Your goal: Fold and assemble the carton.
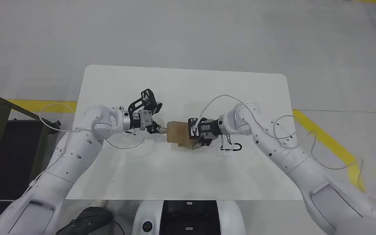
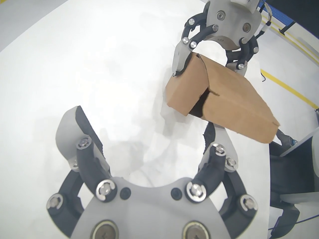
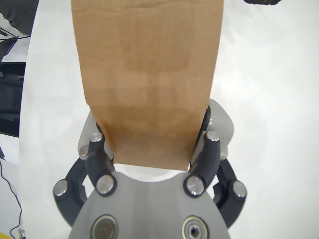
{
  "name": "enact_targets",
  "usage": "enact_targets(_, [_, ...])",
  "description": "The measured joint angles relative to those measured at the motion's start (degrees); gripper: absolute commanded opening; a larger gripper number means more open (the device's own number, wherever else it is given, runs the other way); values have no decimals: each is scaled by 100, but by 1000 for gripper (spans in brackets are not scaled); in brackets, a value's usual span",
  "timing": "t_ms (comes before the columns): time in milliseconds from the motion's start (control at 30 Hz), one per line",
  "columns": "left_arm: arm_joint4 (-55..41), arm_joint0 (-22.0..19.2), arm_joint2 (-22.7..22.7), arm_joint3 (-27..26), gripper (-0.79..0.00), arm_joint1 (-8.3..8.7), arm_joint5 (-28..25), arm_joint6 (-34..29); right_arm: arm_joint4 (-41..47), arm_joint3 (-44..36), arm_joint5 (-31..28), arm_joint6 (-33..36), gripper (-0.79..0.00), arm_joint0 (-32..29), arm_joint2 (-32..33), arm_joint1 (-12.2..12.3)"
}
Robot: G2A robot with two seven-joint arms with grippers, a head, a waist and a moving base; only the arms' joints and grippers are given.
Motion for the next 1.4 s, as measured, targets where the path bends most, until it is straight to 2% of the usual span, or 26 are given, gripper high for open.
enact_targets(100, [15, 65, -188, -24, 0, 32, 1, 241, -58, -43, 2, -303, -699, -35, 117, 47])
enact_targets(300, [124, 391, -800, -60, 0, 141, -147, 1106, -245, -238, 151, -998, -686, -314, 428, 165])
enact_targets(433, [724, 642, -1101, -226, 0, 190, -428, 1876, -395, -460, 243, -1642, -643, -594, 681, 263])
enact_targets(567, [1684, 755, -1073, -487, 0, 210, -494, 2649, -538, -634, 285, -2238, -600, -870, 956, 370])
enact_targets(900, [4539, 636, -621, -746, 0, 396, -489, 5037, -801, -1154, 192, -3342, -582, -1473, 1574, 600])
enact_targets(1100, [5480, 344, 41, -521, 0, 465, -489, 6433, -935, -1370, 162, -3590, -573, -1659, 1750, 665])
enact_targets(1200, [5424, 107, 351, -417, 0, 507, -489, 6640, -972, -1417, 120, -3739, -579, -1685, 1783, 674])
enact_targets(1400, [4237, -285, 952, -138, 0, 592, -489, 6583, -1237, -1486, 133, -4124, -576, -1706, 1750, 673])
